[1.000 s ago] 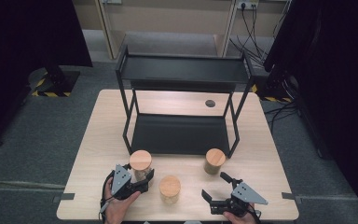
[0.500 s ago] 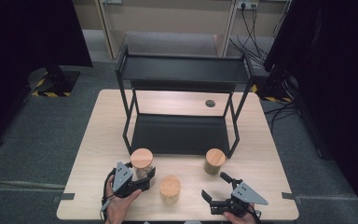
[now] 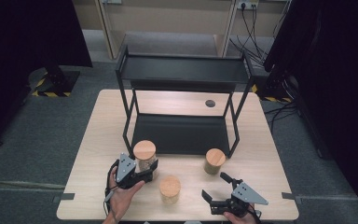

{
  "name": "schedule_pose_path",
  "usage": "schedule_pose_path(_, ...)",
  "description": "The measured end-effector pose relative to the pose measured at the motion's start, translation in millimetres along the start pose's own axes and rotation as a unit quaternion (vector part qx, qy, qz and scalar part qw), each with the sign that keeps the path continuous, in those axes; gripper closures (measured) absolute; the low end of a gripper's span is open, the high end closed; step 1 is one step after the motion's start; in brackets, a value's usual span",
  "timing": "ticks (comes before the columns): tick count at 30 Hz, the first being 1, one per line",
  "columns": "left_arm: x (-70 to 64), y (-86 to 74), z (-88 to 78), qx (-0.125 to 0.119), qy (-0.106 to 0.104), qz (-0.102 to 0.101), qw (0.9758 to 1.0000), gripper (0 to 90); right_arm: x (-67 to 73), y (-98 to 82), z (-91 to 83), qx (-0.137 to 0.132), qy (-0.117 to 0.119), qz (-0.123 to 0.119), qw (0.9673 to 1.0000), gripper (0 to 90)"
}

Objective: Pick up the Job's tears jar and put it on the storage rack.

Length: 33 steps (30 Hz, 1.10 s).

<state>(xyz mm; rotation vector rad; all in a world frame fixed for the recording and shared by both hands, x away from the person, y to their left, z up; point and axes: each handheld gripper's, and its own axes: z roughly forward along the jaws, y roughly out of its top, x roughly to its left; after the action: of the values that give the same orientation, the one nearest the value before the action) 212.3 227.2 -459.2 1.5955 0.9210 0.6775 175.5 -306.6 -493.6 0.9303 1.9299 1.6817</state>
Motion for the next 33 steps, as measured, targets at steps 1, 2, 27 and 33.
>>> schedule_pose_path(1,0.1,0.5,0.9,-0.001,0.0,-0.001,1.0,25.2,-0.1,0.0,0.0,0.0,0.0,0.0,1.0,1.4)
schedule_pose_path(2,0.6,1.8,1.9,0.0,-0.001,0.001,1.0,25.2,-0.1,0.1,0.0,0.0,0.0,0.0,1.0,1.4)
schedule_pose_path(27,7.6,28.5,31.1,-0.005,0.002,0.005,1.0,25.2,-1.2,-0.2,-0.6,-0.001,0.001,0.003,1.0,1.4)
schedule_pose_path(33,7.8,35.6,39.8,-0.009,0.008,0.004,0.9999,25.2,-1.3,-0.2,-0.4,-0.001,0.002,0.003,1.0,1.4)
